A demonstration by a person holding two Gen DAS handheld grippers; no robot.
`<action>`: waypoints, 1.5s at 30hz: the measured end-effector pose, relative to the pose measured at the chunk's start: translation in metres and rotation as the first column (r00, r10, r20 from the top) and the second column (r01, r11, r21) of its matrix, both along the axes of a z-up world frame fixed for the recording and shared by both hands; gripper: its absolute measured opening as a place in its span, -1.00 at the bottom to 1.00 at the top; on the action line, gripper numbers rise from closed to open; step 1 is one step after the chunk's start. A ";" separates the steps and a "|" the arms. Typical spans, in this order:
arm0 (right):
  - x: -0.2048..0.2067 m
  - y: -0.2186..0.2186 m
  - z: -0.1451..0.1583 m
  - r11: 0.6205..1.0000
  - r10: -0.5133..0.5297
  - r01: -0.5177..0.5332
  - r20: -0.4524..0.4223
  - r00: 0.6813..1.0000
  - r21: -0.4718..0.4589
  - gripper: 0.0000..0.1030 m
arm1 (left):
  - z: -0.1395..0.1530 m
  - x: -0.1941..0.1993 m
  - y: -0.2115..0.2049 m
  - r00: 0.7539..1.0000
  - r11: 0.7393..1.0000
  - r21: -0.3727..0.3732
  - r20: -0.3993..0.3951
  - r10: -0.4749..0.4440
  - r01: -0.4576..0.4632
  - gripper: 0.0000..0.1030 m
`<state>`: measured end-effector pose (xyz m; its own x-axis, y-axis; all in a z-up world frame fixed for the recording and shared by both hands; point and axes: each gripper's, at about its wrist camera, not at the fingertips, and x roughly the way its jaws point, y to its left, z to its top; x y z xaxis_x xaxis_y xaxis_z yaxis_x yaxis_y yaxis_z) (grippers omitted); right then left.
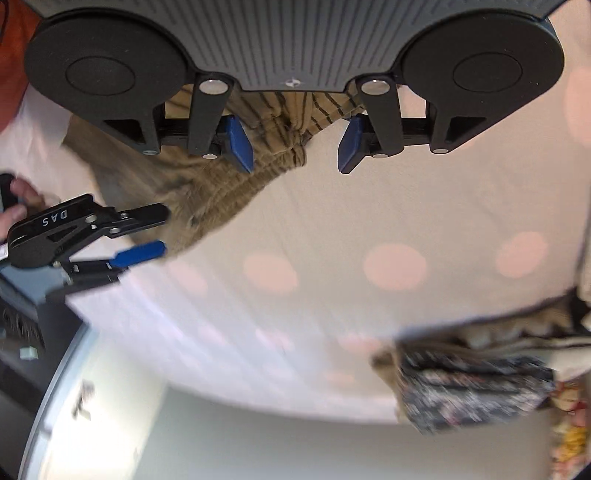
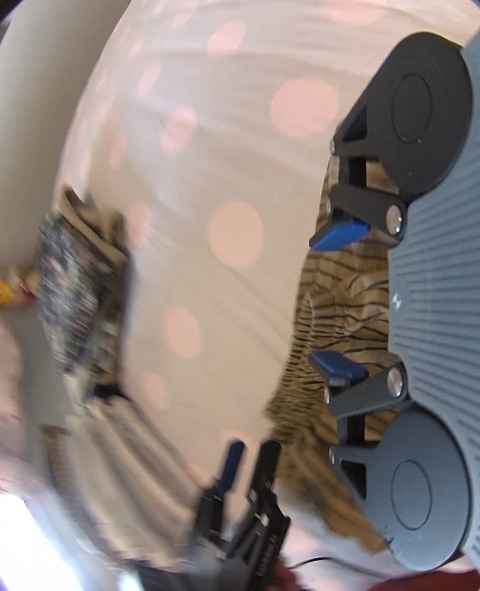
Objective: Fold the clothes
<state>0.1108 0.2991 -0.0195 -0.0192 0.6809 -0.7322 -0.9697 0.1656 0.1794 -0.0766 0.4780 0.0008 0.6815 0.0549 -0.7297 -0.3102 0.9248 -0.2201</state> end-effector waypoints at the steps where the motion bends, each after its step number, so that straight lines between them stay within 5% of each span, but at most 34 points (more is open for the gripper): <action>1: 0.002 -0.012 0.005 0.999 -0.030 0.030 -0.018 0.999 0.024 0.31 | 0.006 -0.010 -0.005 1.000 1.000 -0.002 0.023 0.019 -0.019 -0.03; 6: -0.001 -0.081 0.002 0.981 -0.169 0.174 -0.066 0.983 0.089 0.32 | 0.024 -0.063 -0.041 0.990 0.995 -0.041 0.101 0.095 -0.091 0.07; 13: -0.015 -0.153 -0.034 0.931 -0.337 0.356 -0.187 0.923 0.079 0.32 | 0.014 -0.096 -0.096 0.990 0.993 -0.038 0.079 0.115 -0.112 0.08; 22: -0.035 -0.166 -0.051 0.933 -0.342 0.352 -0.119 0.932 0.072 0.32 | 0.003 -0.086 -0.128 0.995 0.991 0.094 -0.035 0.094 -0.091 0.04; 25: -0.036 -0.170 -0.054 0.935 -0.341 0.350 -0.117 0.933 0.062 0.31 | -0.002 -0.086 -0.131 0.994 0.991 0.099 -0.058 0.096 -0.090 -0.18; 28: -0.038 -0.171 -0.055 0.938 -0.334 0.342 -0.111 0.936 0.057 0.11 | -0.008 -0.082 -0.133 0.992 0.990 0.113 -0.084 0.091 -0.081 -0.41; 34: -0.043 -0.174 -0.055 0.938 -0.339 0.344 -0.091 0.936 0.048 -0.94 | -0.009 -0.084 -0.129 0.988 0.984 0.129 -0.080 0.133 -0.122 -0.88; 40: -0.046 -0.186 -0.038 0.897 -0.423 0.414 0.026 0.906 0.152 -0.96 | 0.001 -0.098 -0.120 0.971 0.964 0.150 -0.054 0.231 -0.221 -0.96; 45: -0.040 -0.180 -0.047 0.888 -0.456 0.446 0.082 0.886 0.114 -0.97 | -0.008 -0.093 -0.118 0.949 0.948 0.216 -0.162 0.272 -0.235 -1.00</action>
<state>0.0704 0.1193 -0.0663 0.3779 0.6603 -0.6490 -0.8078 0.5777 0.1174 -0.1694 0.3603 -0.0074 0.4787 0.3591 -0.8012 -0.5580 0.8290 0.0381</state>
